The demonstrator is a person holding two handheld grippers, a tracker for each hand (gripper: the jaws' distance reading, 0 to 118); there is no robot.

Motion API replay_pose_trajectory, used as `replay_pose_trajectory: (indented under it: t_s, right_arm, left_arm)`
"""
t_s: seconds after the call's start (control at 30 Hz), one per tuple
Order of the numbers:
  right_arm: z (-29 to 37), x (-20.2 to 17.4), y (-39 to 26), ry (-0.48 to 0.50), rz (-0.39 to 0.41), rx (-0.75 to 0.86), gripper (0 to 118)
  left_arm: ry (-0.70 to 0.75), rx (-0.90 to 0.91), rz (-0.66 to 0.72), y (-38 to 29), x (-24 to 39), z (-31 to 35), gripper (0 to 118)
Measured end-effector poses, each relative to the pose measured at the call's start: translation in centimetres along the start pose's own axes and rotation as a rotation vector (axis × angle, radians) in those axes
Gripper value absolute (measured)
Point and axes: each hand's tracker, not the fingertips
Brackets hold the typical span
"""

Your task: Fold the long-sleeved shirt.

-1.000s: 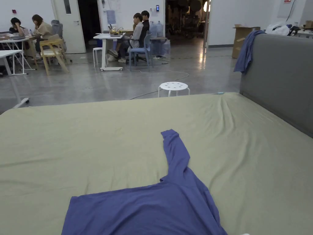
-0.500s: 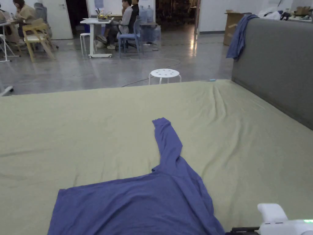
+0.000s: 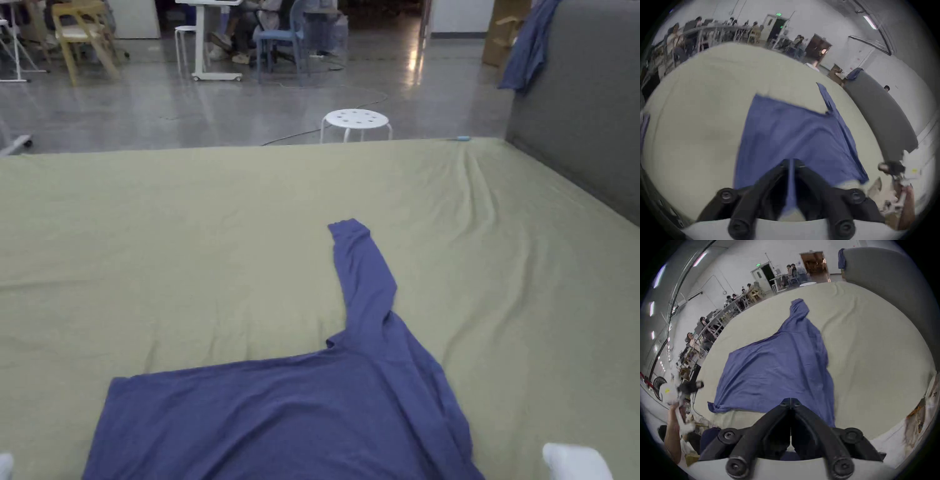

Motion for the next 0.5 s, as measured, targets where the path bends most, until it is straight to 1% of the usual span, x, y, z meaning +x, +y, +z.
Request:
replay_pose_trajectory:
  t_s: [0.03, 0.07, 0.1, 0.13, 0.2, 0.23, 0.27, 0.3, 0.33, 0.37, 0.4, 0.47, 0.5]
  right_arm:
    - [0.2, 0.1, 0.5, 0.002, 0.005, 0.003, 0]
    - [-0.1, -0.1, 0.8, 0.004, 0.008, 0.006, 0]
    - [-0.6, -0.3, 1.1, 0.013, 0.009, 0.008, 0]
    - [-1.1, -0.4, 1.2, 0.02, 0.009, 0.006, 0]
    - [-1.8, -0.1, 2.0, 0.024, 0.016, -0.01, 0]
    - [-2.5, 0.0, 2.5, 0.014, 0.031, -0.026, 0]
    - [-3.3, 0.1, 3.3, -0.009, 0.045, -0.035, 0]
    - [-3.4, 0.7, 4.4, -0.035, 0.053, -0.037, 0]
    - [-4.0, 0.9, 5.5, -0.035, 0.058, -0.037, 0]
    - [-4.7, 1.1, 6.9, -0.034, 0.063, -0.034, 0]
    - [-5.6, 1.3, 8.6, -0.037, 0.071, -0.034, 0]
    - [-7.2, 1.7, 11.9, -0.038, 0.106, -0.035, 0]
    - [-9.0, 1.9, 13.9, -0.031, 0.147, -0.063, 0]
  left_arm:
    - [0.065, 0.018, -0.008, 2.2, -0.4, -2.0, 90]
    - [0.09, -0.035, 0.008, 4.4, -1.5, -5.1, 118]
    - [0.103, -0.073, -0.001, 6.0, -2.4, -7.6, 116]
    - [0.132, -0.045, 0.055, 7.6, -3.3, -9.7, 115]
    - [0.246, -0.092, 0.034, 10.1, -5.4, -15.4, 115]
    - [0.279, -0.123, 0.027, 10.7, -6.1, -17.6, 110]
    - [0.292, -0.157, 0.02, 10.7, -6.8, -19.5, 101]
    - [0.284, -0.193, 0.019, 10.8, -7.5, -21.2, 87]
    - [0.269, -0.23, 0.007, 9.1, -5.8, -20.9, 82]
    - [0.348, -0.267, -0.045, 8.3, -5.3, -21.8, 80]
    - [0.316, -0.2, -0.107, 8.1, -4.4, -20.9, 80]
    - [0.362, -0.214, -0.162, 8.7, -3.8, -20.6, 77]
    - [0.335, -0.204, -0.168, 8.8, -3.6, -20.0, 72]
